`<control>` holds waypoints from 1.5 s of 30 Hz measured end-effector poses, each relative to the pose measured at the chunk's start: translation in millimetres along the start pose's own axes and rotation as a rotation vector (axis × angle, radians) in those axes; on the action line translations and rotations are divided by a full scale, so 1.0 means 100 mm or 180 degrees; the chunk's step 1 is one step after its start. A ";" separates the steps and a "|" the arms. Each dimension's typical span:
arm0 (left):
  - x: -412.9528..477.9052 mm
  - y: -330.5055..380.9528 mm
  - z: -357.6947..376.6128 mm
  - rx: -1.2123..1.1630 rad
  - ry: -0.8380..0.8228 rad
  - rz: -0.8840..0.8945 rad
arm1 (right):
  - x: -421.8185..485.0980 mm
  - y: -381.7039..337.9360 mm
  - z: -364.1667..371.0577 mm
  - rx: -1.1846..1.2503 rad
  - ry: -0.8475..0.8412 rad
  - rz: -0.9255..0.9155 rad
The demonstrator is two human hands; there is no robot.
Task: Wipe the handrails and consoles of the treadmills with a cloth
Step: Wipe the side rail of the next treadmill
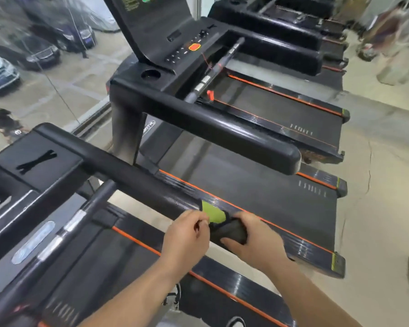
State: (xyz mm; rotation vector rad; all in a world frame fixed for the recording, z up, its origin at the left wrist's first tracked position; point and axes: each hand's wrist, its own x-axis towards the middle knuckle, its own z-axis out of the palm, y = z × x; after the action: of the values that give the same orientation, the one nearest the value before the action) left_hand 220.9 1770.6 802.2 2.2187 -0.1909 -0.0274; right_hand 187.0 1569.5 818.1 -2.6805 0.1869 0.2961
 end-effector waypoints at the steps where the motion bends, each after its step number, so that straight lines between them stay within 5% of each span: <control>1: -0.06 0.00 0.06 0.0017 -0.0025 0.0020 | -0.09 0.09 0.04 0.0053 0.0147 0.0013; 8: -0.30 0.03 0.30 -0.0079 -0.0184 -0.0153 | -0.47 0.33 0.43 0.1726 0.1417 0.0371; 14: -0.42 -0.02 0.33 -0.0073 -0.0656 -0.0002 | -0.41 0.36 0.03 0.3200 0.0903 0.1667; 17: -0.40 -0.09 0.26 -0.0091 -0.0667 -0.0139 | -0.42 0.22 0.01 0.3404 0.0794 0.2250; 22: -0.33 -0.19 0.17 -0.0191 -0.0883 -0.0381 | -0.47 -0.26 0.42 0.3327 0.2098 0.2610; 27: -0.30 -0.39 0.04 -0.0189 -0.1239 -0.0134 | -0.25 -0.28 0.36 0.3024 0.1821 0.3320; 34: -0.13 -0.77 -0.21 -0.0249 -0.1123 -0.0223 | -0.24 -0.65 0.74 -0.0199 0.1413 0.1763; 40: -0.14 -1.03 -0.56 -0.0106 -0.0827 -0.0396 | 0.10 -1.27 0.91 -0.1069 0.0815 0.0535; 45: -0.21 -1.12 -0.73 0.0114 -0.0684 -0.0567 | 0.59 -1.64 0.82 -0.1384 0.0901 -0.0606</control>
State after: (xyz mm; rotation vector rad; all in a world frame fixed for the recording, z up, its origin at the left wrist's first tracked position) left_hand 221.1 1898.0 756.8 2.2607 -0.1116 -0.3634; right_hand 259.0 1747.2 798.7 -3.1347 -0.0582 -0.1202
